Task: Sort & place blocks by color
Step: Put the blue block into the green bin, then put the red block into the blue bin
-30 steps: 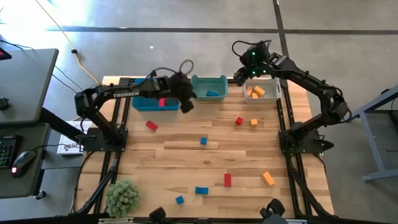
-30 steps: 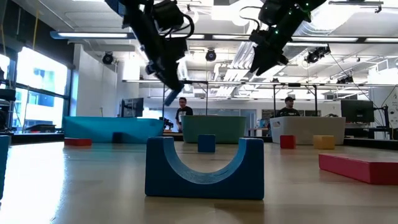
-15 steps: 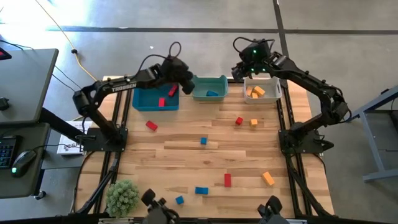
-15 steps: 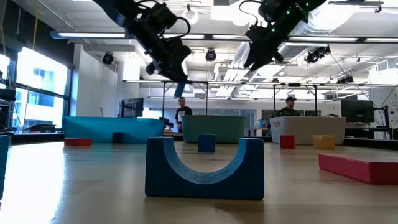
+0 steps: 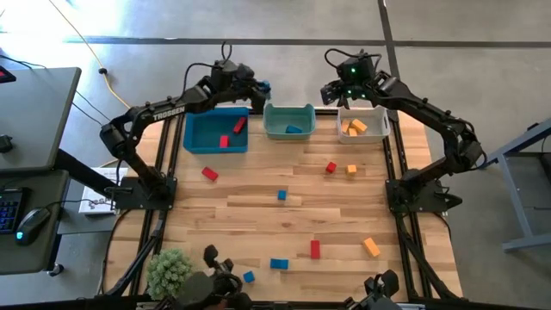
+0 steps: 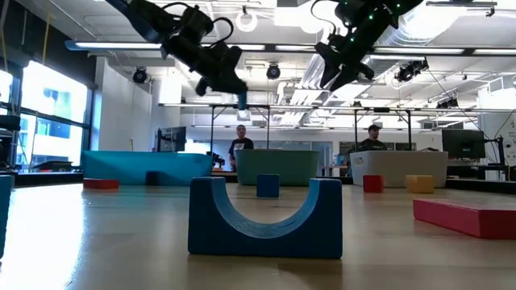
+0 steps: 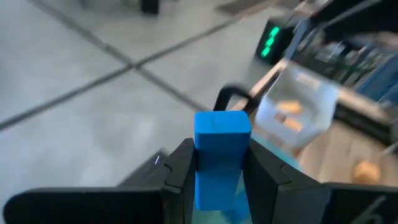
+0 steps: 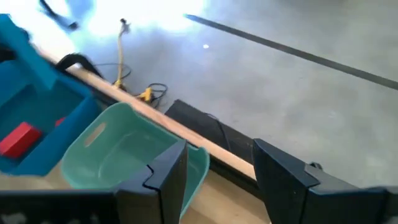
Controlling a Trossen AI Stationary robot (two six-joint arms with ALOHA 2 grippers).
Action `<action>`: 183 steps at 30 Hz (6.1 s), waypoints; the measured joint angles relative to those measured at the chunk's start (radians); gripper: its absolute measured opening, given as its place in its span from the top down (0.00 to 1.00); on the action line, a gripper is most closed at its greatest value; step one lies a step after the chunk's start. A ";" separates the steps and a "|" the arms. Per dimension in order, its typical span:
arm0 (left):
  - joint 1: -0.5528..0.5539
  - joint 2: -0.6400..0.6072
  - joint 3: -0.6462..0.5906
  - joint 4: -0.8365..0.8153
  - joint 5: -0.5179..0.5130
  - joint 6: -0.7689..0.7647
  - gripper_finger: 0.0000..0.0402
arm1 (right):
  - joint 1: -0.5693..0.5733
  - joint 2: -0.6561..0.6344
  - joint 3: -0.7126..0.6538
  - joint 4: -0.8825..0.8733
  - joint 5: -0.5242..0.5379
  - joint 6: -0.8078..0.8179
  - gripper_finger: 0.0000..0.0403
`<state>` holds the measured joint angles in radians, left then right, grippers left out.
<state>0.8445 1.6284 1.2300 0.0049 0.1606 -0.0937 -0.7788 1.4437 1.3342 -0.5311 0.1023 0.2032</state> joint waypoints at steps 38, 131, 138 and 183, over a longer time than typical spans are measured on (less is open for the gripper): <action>-0.061 0.307 -0.002 0.070 0.033 0.043 0.68 | 0.098 0.001 0.000 -0.178 -0.141 0.186 0.58; -0.216 -0.147 -0.002 -0.121 -0.079 -0.113 0.51 | 0.407 0.017 -0.597 0.036 -0.021 -0.079 0.49; -0.216 -0.147 -0.002 -0.121 -0.079 -0.113 0.51 | 0.407 0.030 -0.597 0.040 -0.034 -0.064 0.49; -0.216 -0.147 -0.002 -0.179 -0.074 -0.173 0.51 | 0.406 0.112 -0.451 0.017 -0.120 -0.092 0.73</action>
<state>0.6282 1.4815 1.2282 -0.1738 0.0866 -0.2667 -0.3733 1.5558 0.8836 -0.5144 -0.0177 0.1108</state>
